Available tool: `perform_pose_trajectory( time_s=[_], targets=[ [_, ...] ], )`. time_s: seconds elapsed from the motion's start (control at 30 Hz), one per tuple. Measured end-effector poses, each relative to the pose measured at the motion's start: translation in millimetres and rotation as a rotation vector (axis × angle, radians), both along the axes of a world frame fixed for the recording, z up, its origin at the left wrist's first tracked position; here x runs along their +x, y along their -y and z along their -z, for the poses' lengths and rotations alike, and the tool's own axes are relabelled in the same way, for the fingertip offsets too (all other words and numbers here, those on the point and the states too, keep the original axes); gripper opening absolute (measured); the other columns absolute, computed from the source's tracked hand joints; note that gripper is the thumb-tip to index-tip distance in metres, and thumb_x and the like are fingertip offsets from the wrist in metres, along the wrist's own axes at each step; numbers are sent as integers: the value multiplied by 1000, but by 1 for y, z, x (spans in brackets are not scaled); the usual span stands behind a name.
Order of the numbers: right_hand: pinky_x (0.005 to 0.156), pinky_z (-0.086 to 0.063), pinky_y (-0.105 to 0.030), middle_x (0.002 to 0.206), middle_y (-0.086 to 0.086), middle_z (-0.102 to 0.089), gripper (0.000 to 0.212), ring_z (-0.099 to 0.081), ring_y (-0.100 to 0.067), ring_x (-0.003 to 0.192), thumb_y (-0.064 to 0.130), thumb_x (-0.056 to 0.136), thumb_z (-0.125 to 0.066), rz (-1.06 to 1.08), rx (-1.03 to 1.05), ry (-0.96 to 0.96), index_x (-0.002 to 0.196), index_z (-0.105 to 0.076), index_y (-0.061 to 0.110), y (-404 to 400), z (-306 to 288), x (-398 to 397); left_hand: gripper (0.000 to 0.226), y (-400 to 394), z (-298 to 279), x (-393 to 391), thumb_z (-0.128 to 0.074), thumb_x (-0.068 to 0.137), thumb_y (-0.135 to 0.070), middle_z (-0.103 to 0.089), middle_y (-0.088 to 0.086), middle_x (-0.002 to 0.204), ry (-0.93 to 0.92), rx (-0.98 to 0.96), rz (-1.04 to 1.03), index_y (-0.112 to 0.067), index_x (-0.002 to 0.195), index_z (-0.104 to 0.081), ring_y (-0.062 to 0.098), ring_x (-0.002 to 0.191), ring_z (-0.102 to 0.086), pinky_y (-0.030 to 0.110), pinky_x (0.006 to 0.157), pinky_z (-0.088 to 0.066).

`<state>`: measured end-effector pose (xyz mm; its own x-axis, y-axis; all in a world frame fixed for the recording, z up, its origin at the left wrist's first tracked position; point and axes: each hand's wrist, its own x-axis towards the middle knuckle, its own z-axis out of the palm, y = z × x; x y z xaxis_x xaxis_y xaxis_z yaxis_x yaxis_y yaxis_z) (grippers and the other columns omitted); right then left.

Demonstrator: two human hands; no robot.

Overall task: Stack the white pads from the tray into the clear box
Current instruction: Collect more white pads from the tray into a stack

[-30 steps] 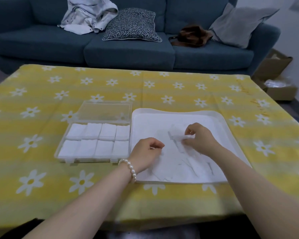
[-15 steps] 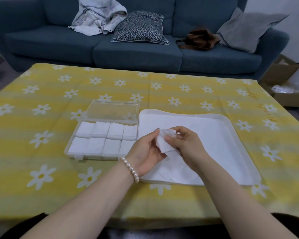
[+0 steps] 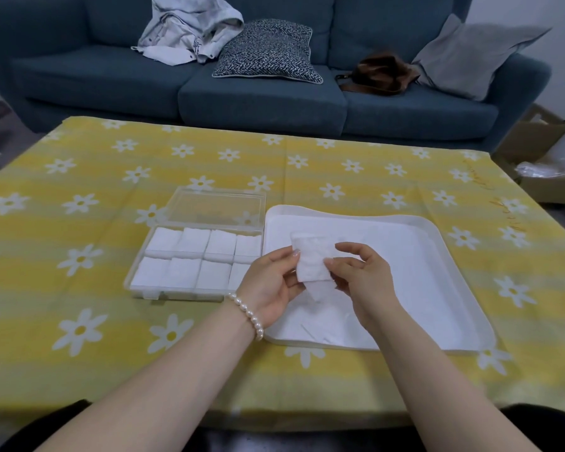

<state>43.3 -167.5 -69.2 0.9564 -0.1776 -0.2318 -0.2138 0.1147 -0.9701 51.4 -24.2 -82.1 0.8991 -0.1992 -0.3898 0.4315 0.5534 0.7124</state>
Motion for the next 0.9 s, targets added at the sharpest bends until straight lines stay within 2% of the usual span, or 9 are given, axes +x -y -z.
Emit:
perform_pose_trajectory(
  time_s=[0.17,0.33,0.4,0.47,0.6,0.67,0.73,0.83,0.9],
  targets=[
    [60,-51,-29,70,-10,-65,32,-63,-21,66,0,76,-72,-90,49,-13,102,-55,9,2,-1,-7,18,1,1,1,-43,97,-3,-73,12,89,7,-25,-21,-4,99,-61,23,78,-71,35,75,-58],
    [61,-54,-27,47,0,-56,27,-66,-24,59,-11,73,-71,-164,-60,-17,86,-56,6,2,1,-15,16,0,-1,1,-42,95,-2,-72,15,94,-27,-98,-36,-3,100,-58,27,86,-69,41,82,-55],
    [58,-53,-25,48,0,-58,23,-65,-21,56,-11,73,-71,-201,-85,-24,80,-56,6,4,0,-17,12,0,-1,1,-47,94,-1,-71,18,96,-15,-82,-39,-2,99,-58,29,91,-69,40,79,-56],
    [54,-51,-23,51,-2,-61,18,-64,-19,54,-8,75,-71,-217,-107,-32,77,-59,5,7,0,-18,15,1,0,1,-47,95,-1,-71,17,93,0,-65,-42,-2,102,-60,27,86,-70,38,75,-58],
    [48,-46,-21,63,-9,-62,7,-61,-17,51,-3,79,-68,-48,-92,-56,83,-63,0,19,5,-18,20,-1,1,3,-41,99,-5,-70,16,96,-23,-50,-88,-4,112,-56,25,79,-72,36,70,-57],
    [48,-45,-22,68,-8,-61,4,-60,-14,50,0,82,-67,82,-31,-64,84,-63,2,27,7,-17,22,-2,1,4,-39,100,-5,-67,18,101,-36,-57,-100,-5,116,-54,28,80,-71,41,73,-56],
    [51,-46,-22,66,-5,-61,3,-61,-14,53,5,85,-64,156,108,-103,83,-63,5,31,5,-18,23,-1,2,4,-37,99,-2,-67,16,101,-31,-45,-93,-8,112,-55,30,83,-69,44,76,-54],
    [55,-41,-22,58,1,-56,11,-56,-11,54,8,88,-59,173,433,-196,77,-60,10,21,0,-23,26,3,1,1,-36,99,-1,-69,13,95,-30,-45,-70,-11,108,-59,29,84,-67,45,81,-51],
    [52,-34,-20,57,3,-51,12,-46,-9,51,9,88,-58,123,468,-252,76,-59,13,7,-1,-28,26,5,0,-1,-35,100,-4,-69,12,98,-50,-85,-61,-11,110,-58,28,85,-68,46,81,-52]
  ],
)
